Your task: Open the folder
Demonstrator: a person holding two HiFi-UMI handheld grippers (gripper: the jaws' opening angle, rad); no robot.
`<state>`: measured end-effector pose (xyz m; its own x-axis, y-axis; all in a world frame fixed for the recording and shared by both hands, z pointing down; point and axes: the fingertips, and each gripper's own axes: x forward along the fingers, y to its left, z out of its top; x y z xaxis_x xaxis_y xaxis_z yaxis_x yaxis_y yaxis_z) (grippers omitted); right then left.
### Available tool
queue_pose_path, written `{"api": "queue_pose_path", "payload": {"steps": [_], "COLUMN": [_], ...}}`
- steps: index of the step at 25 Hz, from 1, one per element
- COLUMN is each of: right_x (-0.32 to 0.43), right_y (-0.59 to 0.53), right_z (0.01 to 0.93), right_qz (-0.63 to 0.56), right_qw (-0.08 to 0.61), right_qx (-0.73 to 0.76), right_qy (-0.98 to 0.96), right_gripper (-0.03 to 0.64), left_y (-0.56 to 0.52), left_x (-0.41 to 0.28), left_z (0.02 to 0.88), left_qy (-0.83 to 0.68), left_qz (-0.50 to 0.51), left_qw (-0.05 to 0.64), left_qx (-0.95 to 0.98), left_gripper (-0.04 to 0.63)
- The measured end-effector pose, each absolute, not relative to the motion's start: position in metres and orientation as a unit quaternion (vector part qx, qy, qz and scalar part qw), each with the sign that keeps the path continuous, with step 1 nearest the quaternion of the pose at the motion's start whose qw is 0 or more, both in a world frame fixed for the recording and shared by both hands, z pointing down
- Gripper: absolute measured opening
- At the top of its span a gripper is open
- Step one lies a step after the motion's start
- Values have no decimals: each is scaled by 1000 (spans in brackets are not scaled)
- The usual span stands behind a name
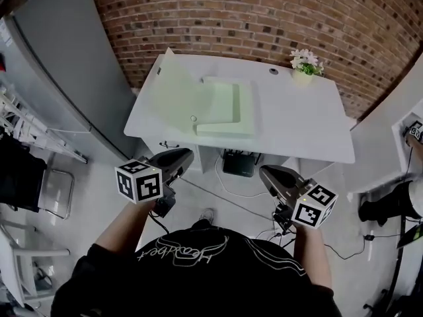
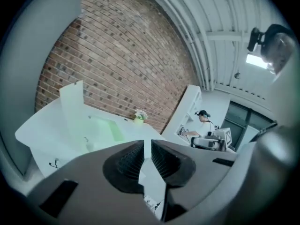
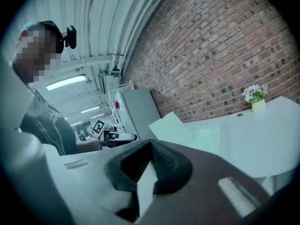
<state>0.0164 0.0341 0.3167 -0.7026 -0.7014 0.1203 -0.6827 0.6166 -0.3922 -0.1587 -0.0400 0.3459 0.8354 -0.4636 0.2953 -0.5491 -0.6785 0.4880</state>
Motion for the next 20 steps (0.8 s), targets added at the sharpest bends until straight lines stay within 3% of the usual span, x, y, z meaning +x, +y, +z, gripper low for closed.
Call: {"api": "queue_pose_path", "payload": {"steps": [6, 11, 20], "right_x": [-7, -29, -39], "right_y": [95, 133, 188], "right_z": [277, 262, 262], "right_qz": [-201, -254, -245], "right_qw": [83, 133, 126], "right_qx": [-332, -284, -265], "right_qy": [918, 915, 924], "right_gripper": [5, 5, 5], "left_y": [68, 115, 165], "left_x": [-124, -121, -115], "left_z": [304, 291, 292], "left_qy": [-176, -161, -158], "left_qz": [83, 63, 67], "left_qw": [219, 220, 207], "left_qx": [956, 960, 963], "left_gripper": [46, 44, 5]}}
